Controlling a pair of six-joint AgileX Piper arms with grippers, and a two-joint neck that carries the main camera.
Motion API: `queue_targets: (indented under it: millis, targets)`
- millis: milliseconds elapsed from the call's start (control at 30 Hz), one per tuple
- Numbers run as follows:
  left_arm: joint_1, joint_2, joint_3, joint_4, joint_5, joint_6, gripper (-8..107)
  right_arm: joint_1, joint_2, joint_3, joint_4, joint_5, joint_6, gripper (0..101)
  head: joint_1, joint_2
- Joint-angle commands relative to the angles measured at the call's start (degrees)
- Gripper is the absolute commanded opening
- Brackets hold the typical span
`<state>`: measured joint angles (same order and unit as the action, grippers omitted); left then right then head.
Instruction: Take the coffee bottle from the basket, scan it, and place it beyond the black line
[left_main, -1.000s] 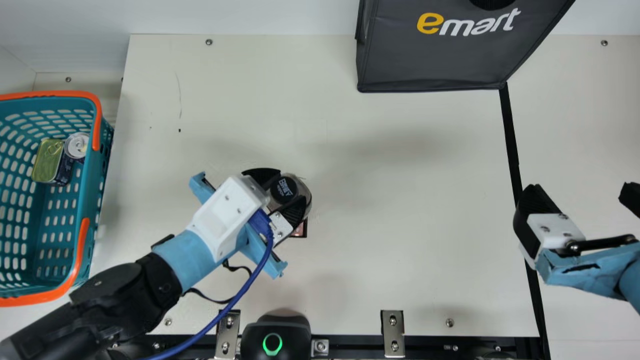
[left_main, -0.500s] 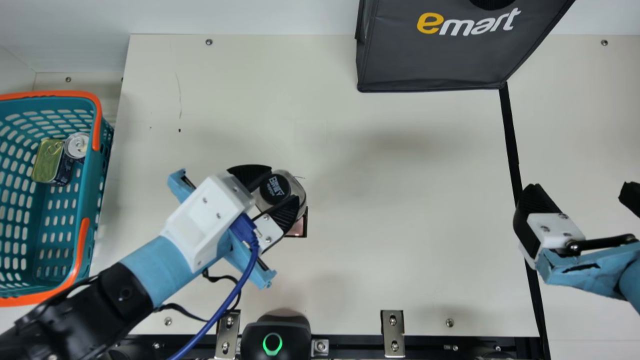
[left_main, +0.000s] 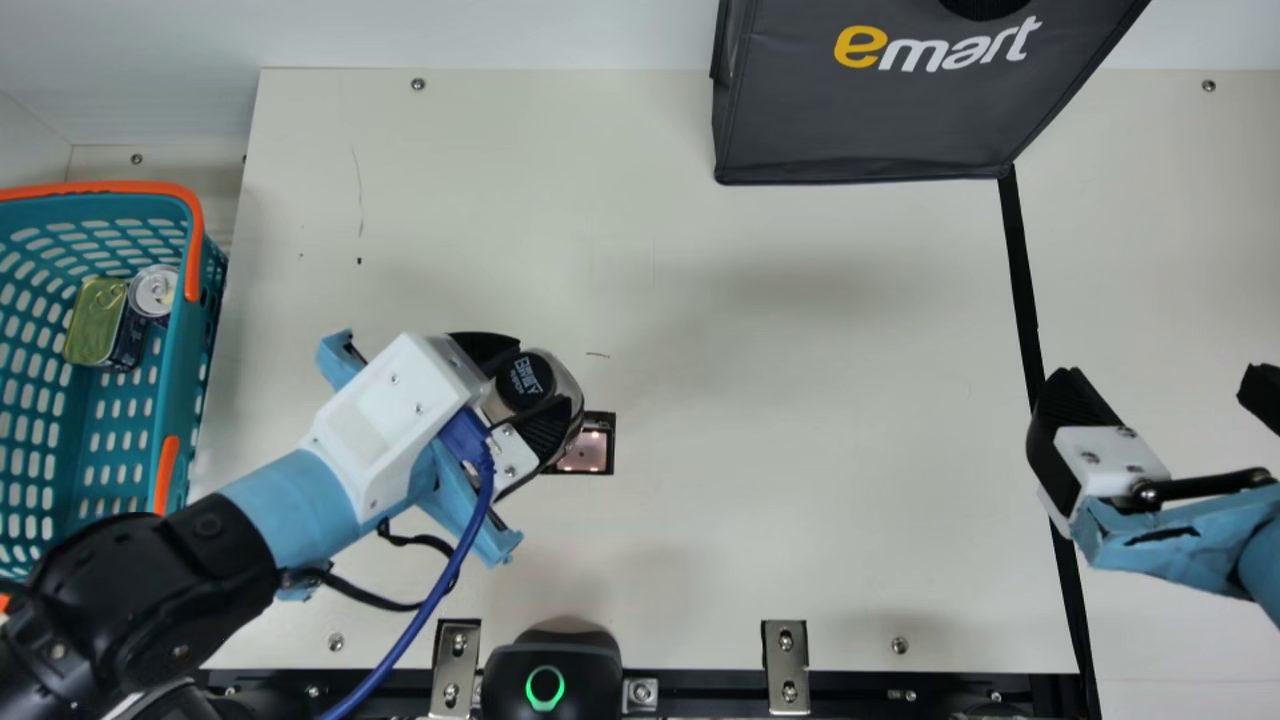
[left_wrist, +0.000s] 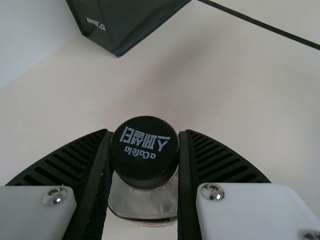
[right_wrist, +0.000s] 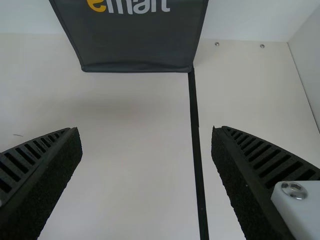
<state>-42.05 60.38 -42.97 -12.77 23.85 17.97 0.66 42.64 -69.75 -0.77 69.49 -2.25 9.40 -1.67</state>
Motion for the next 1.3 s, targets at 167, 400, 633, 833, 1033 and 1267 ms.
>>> queue_targets:
  millis: [167,400,633,833,1033,1267]
  targets:
    - [5.1,1.1,0.2,-16.5,1.9,18.9,10,0.0,0.0,0.0,0.0,0.0,0.0,91,-1.5,0.1]
    - [11.8,2.1,0.0,-28.0,5.9,32.2,10,0.0,0.0,0.0,0.0,0.0,0.0,91,-1.5,0.1]
    - [19.0,3.3,0.1,-36.5,10.5,43.3,10,0.0,0.0,0.0,0.0,0.0,0.0,91,-1.5,0.1]
    - [23.6,4.2,0.3,-41.1,13.4,50.2,10,0.0,0.0,0.0,0.0,-0.1,0.0,91,-1.5,0.1]
    - [25.9,4.6,0.8,-43.8,14.7,54.0,10,0.0,0.0,0.0,0.0,-0.1,0.0,91,-1.5,0.1]
    - [25.0,5.2,0.1,-45.0,13.2,54.3,10,0.0,0.0,0.0,0.0,-0.1,0.0,91,-1.5,0.1]
